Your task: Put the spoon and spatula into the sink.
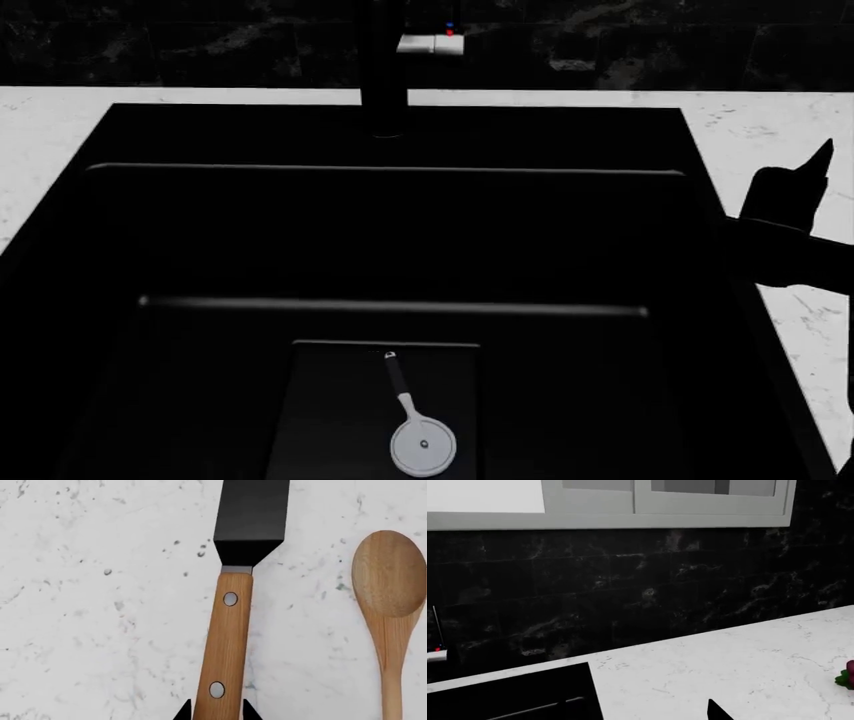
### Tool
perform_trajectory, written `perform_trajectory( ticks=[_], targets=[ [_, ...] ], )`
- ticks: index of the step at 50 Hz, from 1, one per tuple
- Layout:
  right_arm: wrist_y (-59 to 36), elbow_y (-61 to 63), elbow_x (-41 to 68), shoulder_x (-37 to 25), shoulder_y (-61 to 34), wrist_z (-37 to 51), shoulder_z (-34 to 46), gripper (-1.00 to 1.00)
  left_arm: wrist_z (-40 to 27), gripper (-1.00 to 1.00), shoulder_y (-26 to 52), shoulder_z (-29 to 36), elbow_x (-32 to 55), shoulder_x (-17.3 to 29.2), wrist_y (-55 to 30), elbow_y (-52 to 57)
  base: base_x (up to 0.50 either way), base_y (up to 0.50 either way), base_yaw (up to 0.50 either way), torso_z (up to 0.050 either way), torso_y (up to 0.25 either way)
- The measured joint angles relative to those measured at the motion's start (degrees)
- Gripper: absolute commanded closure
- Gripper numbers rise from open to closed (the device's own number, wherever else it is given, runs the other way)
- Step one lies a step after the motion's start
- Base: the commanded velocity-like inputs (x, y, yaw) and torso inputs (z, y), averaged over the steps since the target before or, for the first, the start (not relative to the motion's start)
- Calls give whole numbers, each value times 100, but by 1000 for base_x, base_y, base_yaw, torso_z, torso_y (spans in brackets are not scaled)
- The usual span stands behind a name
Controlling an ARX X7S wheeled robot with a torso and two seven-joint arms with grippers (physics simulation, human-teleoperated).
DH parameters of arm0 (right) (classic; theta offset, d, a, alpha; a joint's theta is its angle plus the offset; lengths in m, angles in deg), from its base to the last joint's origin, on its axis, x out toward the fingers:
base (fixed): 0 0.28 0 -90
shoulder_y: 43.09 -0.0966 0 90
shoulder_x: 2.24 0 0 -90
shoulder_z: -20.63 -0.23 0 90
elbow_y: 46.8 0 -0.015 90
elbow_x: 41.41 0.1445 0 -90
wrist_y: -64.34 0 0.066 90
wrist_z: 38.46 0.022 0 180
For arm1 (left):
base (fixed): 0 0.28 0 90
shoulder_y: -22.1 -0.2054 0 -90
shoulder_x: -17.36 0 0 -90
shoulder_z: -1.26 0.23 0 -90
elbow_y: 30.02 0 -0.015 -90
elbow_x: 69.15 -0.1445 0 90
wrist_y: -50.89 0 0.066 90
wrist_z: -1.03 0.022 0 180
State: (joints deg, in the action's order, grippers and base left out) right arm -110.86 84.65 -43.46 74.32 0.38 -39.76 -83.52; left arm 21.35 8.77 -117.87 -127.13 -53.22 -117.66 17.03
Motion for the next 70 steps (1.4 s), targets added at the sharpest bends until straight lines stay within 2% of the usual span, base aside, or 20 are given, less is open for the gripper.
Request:
perform_trajectory(
  ticks=[9, 20, 31, 37, 43, 57, 60, 66, 70],
  targets=[
    [20, 3, 11, 6, 26, 4, -25, -100, -571, 100, 174, -264, -60, -13, 308, 39, 0, 0, 0, 0, 0],
    [52, -13, 22, 3, 47, 12, -37, -100, -1351, 100, 1350, -225, -4, -376, 915, 535, 0, 0, 0, 0, 0],
    [77, -33, 33, -9, 61, 14, -68, -100, -1098, 100, 2189, 394, -18, -1038, 1224, 1013, 0, 0, 0, 0, 0],
    [119, -78, 43, -11, 54, 13, -74, -100, -523, 100, 2274, 823, 111, -1402, 1173, 1053, 0, 0, 0, 0, 0],
    [145, -103, 53, -10, 50, 17, -75, -100, 18, 100, 2180, 1389, 592, -1632, 940, 957, 0, 0, 0, 0, 0],
    [165, -103, 68, -8, 75, 31, -85, -100, 1316, 100, 1598, 3086, 1699, -1803, -241, 1406, 0, 0, 0, 0, 0],
    [161, -94, 68, -9, 84, 37, -89, -100, 2082, 100, 1426, 3446, 1276, -1833, -480, 1552, 0, 0, 0, 0, 0],
    [181, -104, 72, 1, 103, 48, -91, -100, 4163, 100, 1123, 3998, -206, -1876, -787, 1719, 0, 0, 0, 0, 0],
    [199, -108, 79, 10, 119, 51, -97, -100, 5099, 100, 955, 4312, -840, -1892, -905, 1791, 0, 0, 0, 0, 0]
  ],
)
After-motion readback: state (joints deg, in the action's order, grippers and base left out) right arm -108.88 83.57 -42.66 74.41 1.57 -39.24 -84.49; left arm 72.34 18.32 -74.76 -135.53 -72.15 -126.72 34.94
